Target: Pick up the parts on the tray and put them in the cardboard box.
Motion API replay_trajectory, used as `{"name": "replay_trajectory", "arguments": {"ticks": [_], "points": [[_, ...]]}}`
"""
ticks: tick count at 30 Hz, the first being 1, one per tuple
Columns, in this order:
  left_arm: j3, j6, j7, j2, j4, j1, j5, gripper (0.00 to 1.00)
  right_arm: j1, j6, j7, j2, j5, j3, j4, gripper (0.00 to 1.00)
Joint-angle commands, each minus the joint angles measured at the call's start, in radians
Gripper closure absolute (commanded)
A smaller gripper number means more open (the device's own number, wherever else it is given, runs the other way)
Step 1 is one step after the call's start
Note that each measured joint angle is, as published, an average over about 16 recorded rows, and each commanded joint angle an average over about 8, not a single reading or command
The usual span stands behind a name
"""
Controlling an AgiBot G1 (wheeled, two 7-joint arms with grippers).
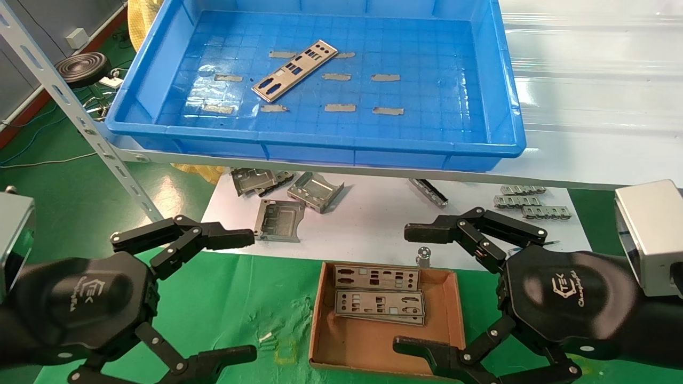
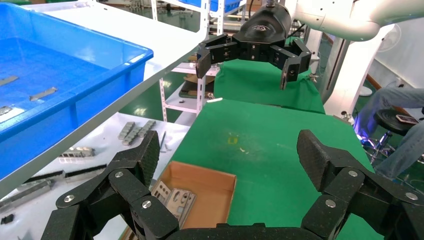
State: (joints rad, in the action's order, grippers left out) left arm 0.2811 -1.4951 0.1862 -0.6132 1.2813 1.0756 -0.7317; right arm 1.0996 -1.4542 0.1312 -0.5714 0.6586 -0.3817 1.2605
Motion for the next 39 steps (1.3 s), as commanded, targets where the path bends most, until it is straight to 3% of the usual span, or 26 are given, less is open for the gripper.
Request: {"name": "replay_trajectory", "arguments": {"ticks": [1, 9, 17, 39], "points": [[0.000, 0.000, 0.000, 0.000, 0.000, 0.000, 0.000, 0.00, 0.000, 0.000, 0.000, 0.000, 0.000, 0.000, 0.000, 0.00], [0.000, 0.000, 0.000, 0.000, 0.000, 0.000, 0.000, 0.00, 0.000, 0.000, 0.000, 0.000, 0.000, 0.000, 0.000, 0.00], [0.000, 0.000, 0.000, 0.000, 0.000, 0.000, 0.000, 0.00, 0.000, 0.000, 0.000, 0.000, 0.000, 0.000, 0.000, 0.98], [0.000, 0.000, 0.000, 0.000, 0.000, 0.000, 0.000, 0.00, 0.000, 0.000, 0.000, 0.000, 0.000, 0.000, 0.000, 1.00]]}}
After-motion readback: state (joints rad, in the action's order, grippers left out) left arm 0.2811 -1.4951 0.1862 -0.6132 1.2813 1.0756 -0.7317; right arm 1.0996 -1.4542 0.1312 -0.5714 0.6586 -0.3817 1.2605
